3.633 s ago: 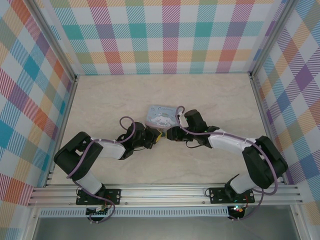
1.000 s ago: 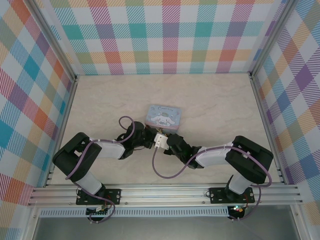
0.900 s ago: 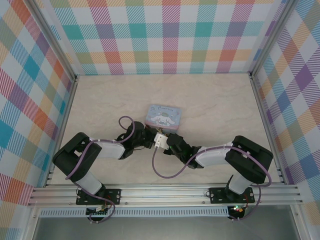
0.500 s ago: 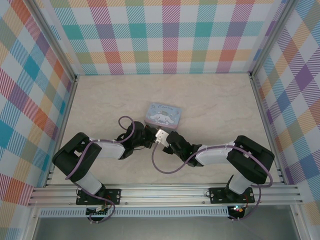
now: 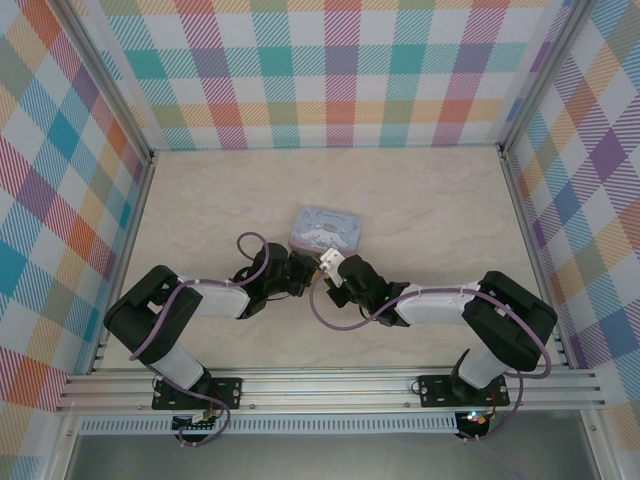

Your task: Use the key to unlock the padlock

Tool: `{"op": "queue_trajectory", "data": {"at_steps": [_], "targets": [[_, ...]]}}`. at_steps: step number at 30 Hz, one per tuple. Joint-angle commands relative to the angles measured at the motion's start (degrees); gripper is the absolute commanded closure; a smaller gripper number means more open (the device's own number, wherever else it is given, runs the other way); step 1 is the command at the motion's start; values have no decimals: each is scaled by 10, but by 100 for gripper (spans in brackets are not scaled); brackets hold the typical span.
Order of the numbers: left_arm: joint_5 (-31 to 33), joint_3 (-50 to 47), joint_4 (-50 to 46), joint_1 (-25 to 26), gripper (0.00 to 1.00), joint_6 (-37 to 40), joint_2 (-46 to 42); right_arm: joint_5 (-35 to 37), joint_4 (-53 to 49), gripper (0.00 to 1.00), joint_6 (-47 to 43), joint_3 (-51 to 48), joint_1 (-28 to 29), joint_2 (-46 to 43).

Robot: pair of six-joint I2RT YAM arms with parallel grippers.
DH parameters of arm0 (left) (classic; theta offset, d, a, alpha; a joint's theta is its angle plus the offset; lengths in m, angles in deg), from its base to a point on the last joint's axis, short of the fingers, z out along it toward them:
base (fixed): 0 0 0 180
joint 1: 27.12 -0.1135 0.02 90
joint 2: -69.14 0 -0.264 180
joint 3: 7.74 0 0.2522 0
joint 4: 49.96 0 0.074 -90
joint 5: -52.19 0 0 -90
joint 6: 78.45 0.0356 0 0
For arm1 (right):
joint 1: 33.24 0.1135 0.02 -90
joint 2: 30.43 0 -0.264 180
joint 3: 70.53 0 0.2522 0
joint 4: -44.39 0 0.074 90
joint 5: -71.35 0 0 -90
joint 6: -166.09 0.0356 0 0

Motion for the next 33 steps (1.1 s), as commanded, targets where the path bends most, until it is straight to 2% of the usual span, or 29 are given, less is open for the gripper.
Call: {"op": "queue_trajectory", "data": {"at_steps": [1, 4, 8, 13, 18, 23, 28, 33], "targets": [[-1, 4, 3, 6, 83, 11, -31, -18, -21, 100, 27, 1, -12, -1], [6, 4, -21, 5, 78, 23, -45, -34, -27, 100, 37, -2, -20, -3], [15, 3, -55, 1, 61, 38, -69, -54, -37, 100, 54, -3, -29, -5], [24, 1, -121, -19, 47, 69, -125, -65, -41, 100, 61, -11, -37, -7], [37, 27, -261, -72, 32, 152, -219, -73, -30, 100, 63, -21, -41, -8], [24, 62, -356, -153, 17, 234, -268, -102, -26, 100, 86, -22, -56, -14], [-9, 108, -383, -198, 4, 311, -221, -129, -35, 100, 113, -22, -76, -31], [-56, 184, -393, -200, 0, 386, -112, -136, -46, 100, 132, -22, -88, -40]]}}
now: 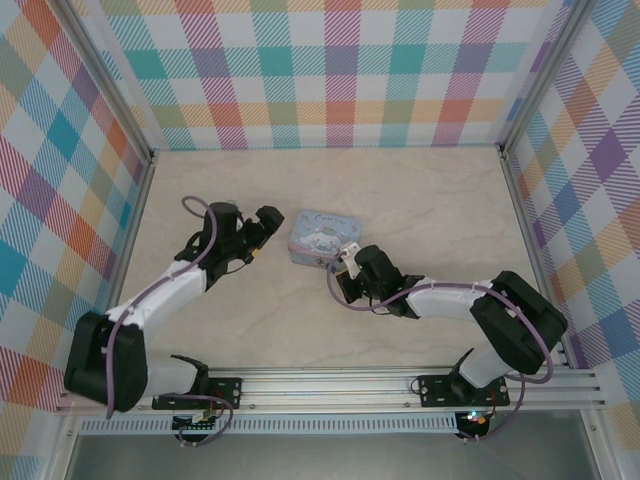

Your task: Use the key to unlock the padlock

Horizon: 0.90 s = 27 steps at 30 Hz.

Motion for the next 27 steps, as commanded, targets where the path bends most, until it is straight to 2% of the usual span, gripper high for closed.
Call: {"op": "queue_trajectory", "data": {"at_steps": [1, 7, 14, 22, 27], "targets": [[-51, 54, -29, -3, 0, 93, 63, -18, -6, 100, 29, -5, -8, -14], [-56, 145, -65, -3, 0, 177, 169, -25, 14, 100, 44, -10, -8, -6], [-100, 194, -78, -3, 0, 198, 261, -33, 1, 100, 48, 3, -9, -1], [-88, 174, -84, -3, 0, 202, 288, -40, -17, 100, 63, 7, -14, -3], [-69, 138, -87, -2, 0, 201, 270, -45, -24, 100, 72, 2, -22, -10]]}}
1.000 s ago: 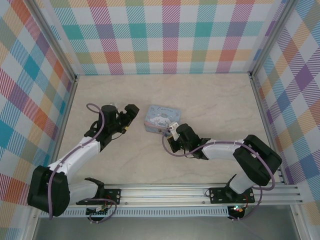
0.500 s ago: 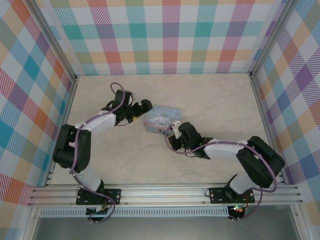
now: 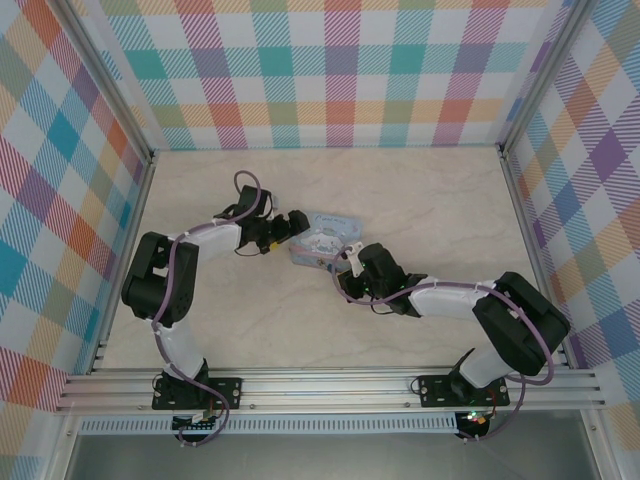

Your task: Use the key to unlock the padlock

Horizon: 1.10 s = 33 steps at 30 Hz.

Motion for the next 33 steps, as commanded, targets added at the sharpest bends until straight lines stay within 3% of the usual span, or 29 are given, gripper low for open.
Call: {"op": "queue_trajectory", "data": {"at_steps": [1, 7, 16, 26, 33], "targets": [[18, -38, -33, 1, 0, 13, -18, -11, -14, 100, 18, 4, -8, -8], [33, -86, -21, 26, 0, -9, -60, -27, -21, 100, 39, -7, -21, -19], [74, -181, 32, 68, 0, -110, -125, -82, -15, 100, 81, -27, -59, -39], [101, -217, 76, 137, 0, -201, -159, -148, -37, 100, 124, -41, -81, -55], [120, -207, 70, 145, 0, -204, -172, -197, -43, 100, 123, -52, -86, -54]]}}
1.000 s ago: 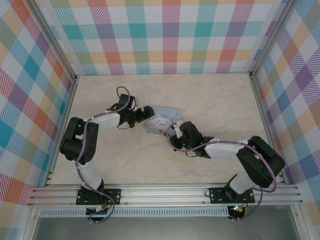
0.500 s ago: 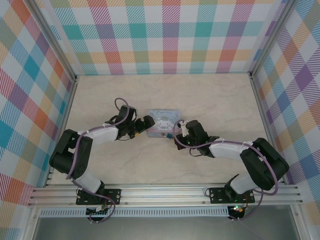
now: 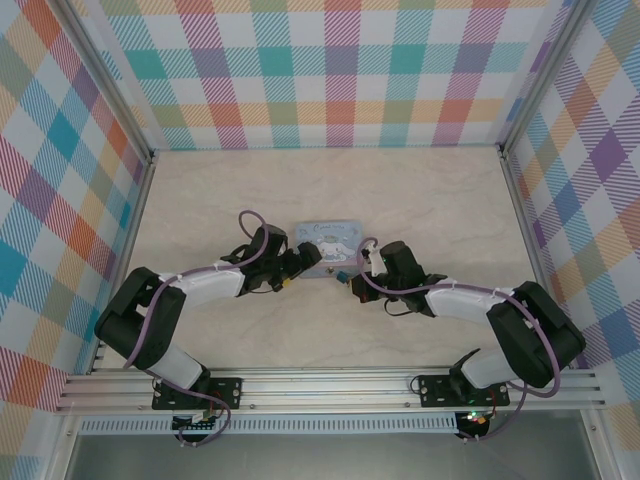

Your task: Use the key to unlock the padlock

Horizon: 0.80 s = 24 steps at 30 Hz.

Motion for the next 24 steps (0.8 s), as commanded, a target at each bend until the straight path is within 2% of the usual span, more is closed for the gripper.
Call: {"op": "queue_trajectory", "data": {"at_steps": [1, 8, 13, 17, 21, 24], "targets": [[32, -1, -34, 3, 0, -3, -22, -51, -6, 100, 5, -6, -6, 1], [59, 50, -100, -5, 0, 43, -56, -106, 21, 100, 31, 0, -23, 37], [58, 77, -129, -37, 0, 72, -74, -121, 15, 100, 80, 14, -32, 56], [49, 93, -137, -57, 0, 85, -78, -127, 3, 100, 84, 26, -35, 75], [38, 100, -142, -75, 0, 99, -81, -124, 16, 89, 69, 13, -36, 62], [35, 108, -149, -92, 0, 116, -82, -100, 21, 75, 43, -9, -38, 29]]}}
